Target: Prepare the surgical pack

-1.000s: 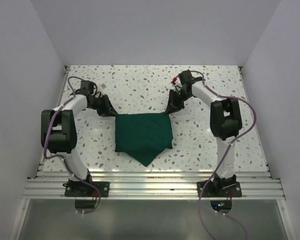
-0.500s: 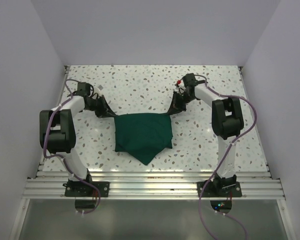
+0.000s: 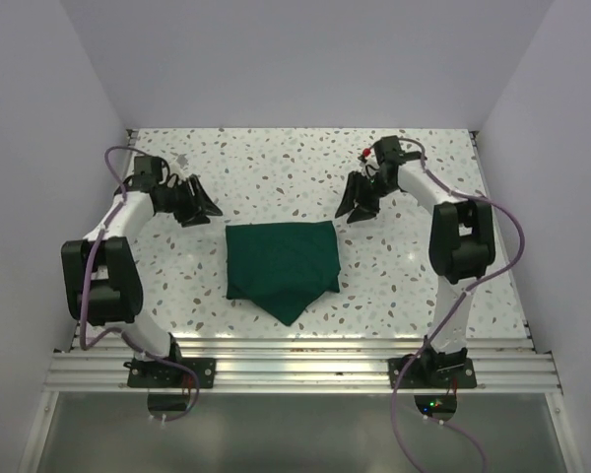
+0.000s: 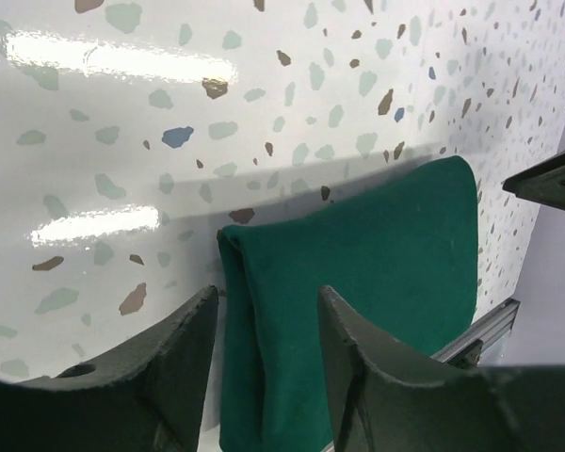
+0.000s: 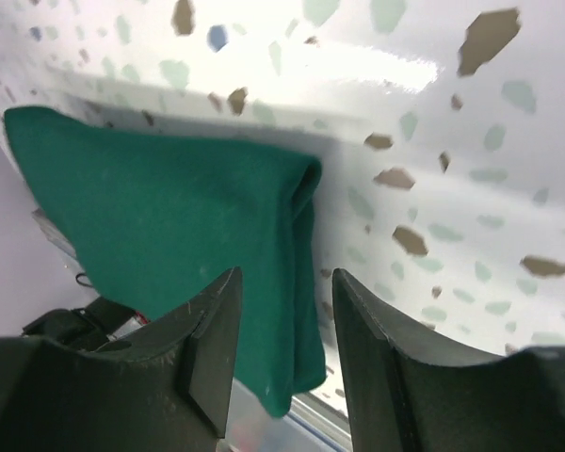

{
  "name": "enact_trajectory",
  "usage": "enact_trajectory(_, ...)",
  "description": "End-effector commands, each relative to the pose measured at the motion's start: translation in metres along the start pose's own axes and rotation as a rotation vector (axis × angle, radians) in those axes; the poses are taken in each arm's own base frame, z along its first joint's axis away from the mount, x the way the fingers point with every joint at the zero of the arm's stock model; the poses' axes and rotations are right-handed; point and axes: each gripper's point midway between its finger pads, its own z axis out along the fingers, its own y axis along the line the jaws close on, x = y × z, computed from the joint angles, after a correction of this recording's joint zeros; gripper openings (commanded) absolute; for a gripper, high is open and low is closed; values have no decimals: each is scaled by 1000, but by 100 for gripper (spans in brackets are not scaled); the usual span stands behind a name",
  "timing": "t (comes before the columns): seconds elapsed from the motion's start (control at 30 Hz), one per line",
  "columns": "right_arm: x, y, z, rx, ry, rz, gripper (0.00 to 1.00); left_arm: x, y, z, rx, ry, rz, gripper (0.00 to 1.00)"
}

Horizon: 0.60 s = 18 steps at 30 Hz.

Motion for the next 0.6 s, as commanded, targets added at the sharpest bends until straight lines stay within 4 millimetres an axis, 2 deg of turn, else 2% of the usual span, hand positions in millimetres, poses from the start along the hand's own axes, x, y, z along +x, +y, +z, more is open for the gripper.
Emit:
enact_trajectory(0.0,18,30,-44,-30,-57,-90,47,4,-18,-25,30,-46,52,49)
enact_trajectory(0.03,28,39,-46,-53,-44,-113,47,2,-30,-34,68,-80,77,45)
enact_trajectory(0.07,34,44,-47,-67,-39,-128,47,12,-40,-34,126,-59,66,36)
enact_trajectory(0.13,56,57,-49,-97,-8,-163,47,25,-61,-36,169,-54,123,35)
enact_trajectory(0.17,65,57,-50,-89,12,-177,47,28,-65,-34,149,-55,173,38)
enact_trajectory(0.2,75,54,-54,-75,13,-179,47,41,-76,-29,136,-29,230,40)
enact_trajectory(0.27,91,38,-56,-32,35,-149,45,49,-63,-31,23,-39,234,46)
enact_trajectory(0.33,103,28,-60,8,42,-139,40,56,-50,-38,-49,-63,186,46)
enact_trajectory(0.37,117,16,-56,32,78,-110,38,61,-33,-38,-120,-61,149,44)
enact_trajectory(0.43,131,9,-55,32,96,-90,28,76,-19,-40,-175,-30,114,38)
enact_trajectory(0.47,136,6,-52,26,101,-79,22,77,-14,-42,-200,-40,95,29)
enact_trajectory(0.5,152,-1,-50,27,124,-47,11,81,-11,-45,-217,-44,90,24)
enact_trajectory(0.53,154,-3,-46,18,117,-38,7,83,-7,-46,-232,-44,80,19)
enact_trajectory(0.57,170,-13,-39,24,146,1,6,84,-7,-47,-233,-47,78,18)
